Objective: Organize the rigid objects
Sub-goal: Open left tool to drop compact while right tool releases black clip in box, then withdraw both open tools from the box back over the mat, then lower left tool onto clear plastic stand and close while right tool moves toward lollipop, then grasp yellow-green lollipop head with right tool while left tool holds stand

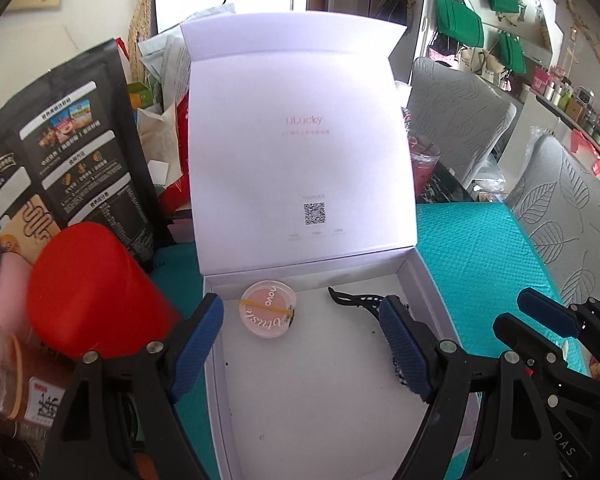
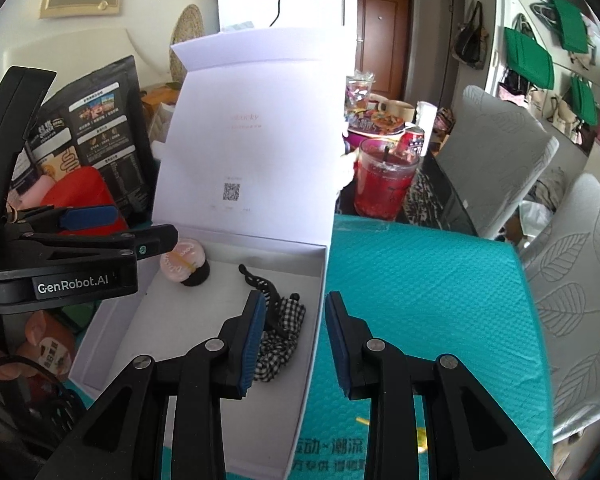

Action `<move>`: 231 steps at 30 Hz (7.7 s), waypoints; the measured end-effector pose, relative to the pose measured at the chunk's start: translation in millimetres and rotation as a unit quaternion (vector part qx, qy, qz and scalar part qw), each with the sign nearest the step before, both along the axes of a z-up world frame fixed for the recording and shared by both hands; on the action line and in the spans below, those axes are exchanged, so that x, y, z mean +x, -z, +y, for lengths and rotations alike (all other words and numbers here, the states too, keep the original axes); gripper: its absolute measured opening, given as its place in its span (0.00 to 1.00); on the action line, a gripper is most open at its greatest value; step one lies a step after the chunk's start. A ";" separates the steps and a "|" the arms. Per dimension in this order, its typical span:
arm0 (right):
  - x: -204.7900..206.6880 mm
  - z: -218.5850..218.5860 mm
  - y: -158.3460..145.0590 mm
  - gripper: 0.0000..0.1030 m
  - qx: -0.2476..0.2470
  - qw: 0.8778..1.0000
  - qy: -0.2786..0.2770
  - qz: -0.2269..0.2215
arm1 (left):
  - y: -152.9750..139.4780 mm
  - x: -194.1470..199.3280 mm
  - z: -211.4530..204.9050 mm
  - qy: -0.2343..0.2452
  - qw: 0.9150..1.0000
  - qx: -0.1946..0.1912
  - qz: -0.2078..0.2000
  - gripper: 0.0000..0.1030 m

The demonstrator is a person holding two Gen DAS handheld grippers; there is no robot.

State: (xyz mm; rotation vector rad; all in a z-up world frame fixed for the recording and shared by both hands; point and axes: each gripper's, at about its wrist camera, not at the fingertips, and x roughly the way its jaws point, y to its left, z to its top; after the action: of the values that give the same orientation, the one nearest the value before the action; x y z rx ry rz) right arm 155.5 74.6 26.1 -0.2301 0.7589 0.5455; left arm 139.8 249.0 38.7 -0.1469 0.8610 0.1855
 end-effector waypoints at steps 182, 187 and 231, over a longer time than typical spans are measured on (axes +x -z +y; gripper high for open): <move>-19.9 -137.9 77.6 0.67 -0.015 0.999 0.003 0.036 | 54.8 -83.5 -137.3 0.121 0.991 -0.031 -0.053 0.22; 1.5 -126.3 93.5 0.62 -0.034 0.997 -0.039 0.063 | 57.6 -74.9 -133.6 0.122 0.991 -0.039 -0.050 0.22; -109.5 -111.2 68.1 0.24 -0.046 0.997 -0.056 0.028 | 48.9 -175.2 -111.9 0.092 0.994 -0.022 -0.058 0.22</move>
State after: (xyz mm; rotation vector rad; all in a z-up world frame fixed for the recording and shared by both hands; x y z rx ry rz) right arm 46.0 -36.7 -41.9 -0.3448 0.8303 0.6269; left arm -35.4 137.1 -10.2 -0.1180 0.7580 -0.0150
